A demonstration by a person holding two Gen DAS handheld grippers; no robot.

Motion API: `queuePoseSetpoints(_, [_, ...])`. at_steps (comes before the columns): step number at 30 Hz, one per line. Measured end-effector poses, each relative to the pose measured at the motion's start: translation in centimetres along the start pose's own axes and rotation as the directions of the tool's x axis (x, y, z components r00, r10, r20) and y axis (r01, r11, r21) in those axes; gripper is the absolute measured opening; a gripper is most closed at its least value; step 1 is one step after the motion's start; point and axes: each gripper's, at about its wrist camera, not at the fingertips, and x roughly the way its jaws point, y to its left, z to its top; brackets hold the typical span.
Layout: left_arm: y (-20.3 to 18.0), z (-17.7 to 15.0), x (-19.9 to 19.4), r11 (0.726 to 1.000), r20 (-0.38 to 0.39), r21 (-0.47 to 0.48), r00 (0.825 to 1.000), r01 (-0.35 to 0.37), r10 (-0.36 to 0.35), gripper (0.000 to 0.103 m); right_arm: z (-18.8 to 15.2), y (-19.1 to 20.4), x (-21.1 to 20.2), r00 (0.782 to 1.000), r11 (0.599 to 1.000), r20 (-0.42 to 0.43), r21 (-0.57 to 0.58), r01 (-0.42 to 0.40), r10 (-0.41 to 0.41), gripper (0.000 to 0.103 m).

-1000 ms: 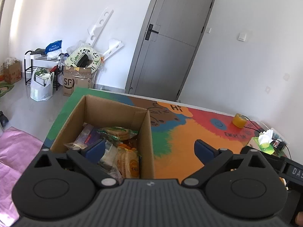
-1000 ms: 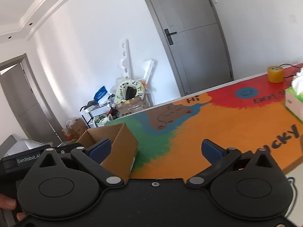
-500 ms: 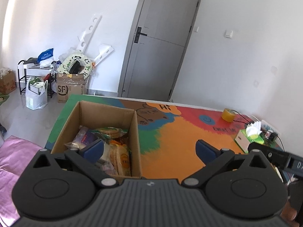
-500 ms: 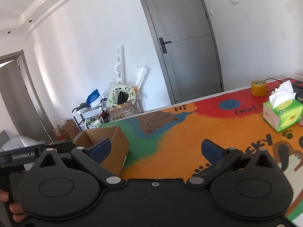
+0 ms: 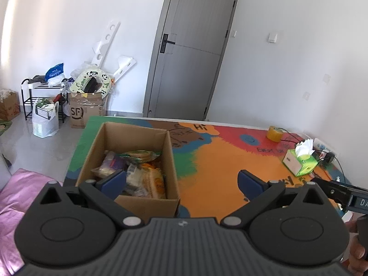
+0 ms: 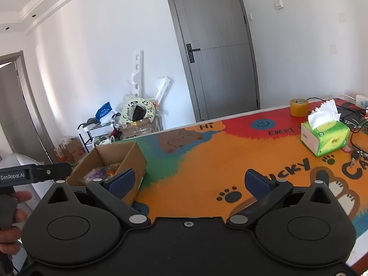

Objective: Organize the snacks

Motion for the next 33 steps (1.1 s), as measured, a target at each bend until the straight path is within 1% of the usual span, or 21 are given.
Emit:
queuePoseSetpoints(5, [-0.1,-0.5,-1.1,1.0,-0.001,0.026,1.0,0.007,-0.007,0.102,-0.7,0.1,-0.9,1.0,1.0,-0.019,0.01,0.014,-0.014,0.103])
queuePoseSetpoints(10, [-0.4,-1.6,-2.1,0.999,-0.017,0.034,1.0,0.018,-0.017,0.102,-1.9,0.7,-2.2,1.0,0.999,-0.031,-0.047,0.006,-0.007,0.103])
queuePoseSetpoints(12, [-0.6,-2.2,-2.5,0.998,-0.015,0.061,1.0,0.026,-0.025,0.102,-2.3,0.7,-2.5,0.999,0.998,-0.044,-0.055,0.012,-0.014,0.103])
queuePoseSetpoints(15, [-0.7,-2.6,-2.3,0.997,-0.032,0.078,0.999,0.016,-0.014,0.102,-2.2,1.1,-3.1,0.999,0.996,-0.038,-0.089,0.01,-0.013,0.103])
queuePoseSetpoints(17, [-0.7,-2.7,-2.3,0.996,-0.037,0.084,0.999,0.013,-0.01,0.102,-1.9,1.1,-3.3,0.999,0.997,-0.033,-0.074,0.024,-0.027,0.103])
queuePoseSetpoints(19, [-0.8,-2.8,-2.3,0.996,-0.032,0.091,0.999,0.006,-0.003,0.102,-1.8,1.1,-3.4,0.999,0.998,-0.037,-0.061,0.008,-0.01,0.103])
queuePoseSetpoints(26, [-0.4,-2.9,-2.6,0.995,-0.024,0.096,1.0,-0.007,0.009,0.102,-2.1,1.7,-3.2,0.998,0.997,-0.055,-0.071,-0.018,0.014,0.103])
queuePoseSetpoints(29, [-0.5,-3.2,-2.4,0.992,-0.015,0.116,0.999,-0.045,0.047,0.102,-2.2,2.0,-3.1,0.998,0.996,-0.059,-0.085,-0.022,0.017,0.103])
queuePoseSetpoints(33, [-0.4,-3.4,-1.9,0.992,-0.029,0.116,0.998,-0.045,0.049,0.102,-2.3,2.1,-2.9,0.998,0.996,-0.063,-0.09,-0.016,0.01,0.103])
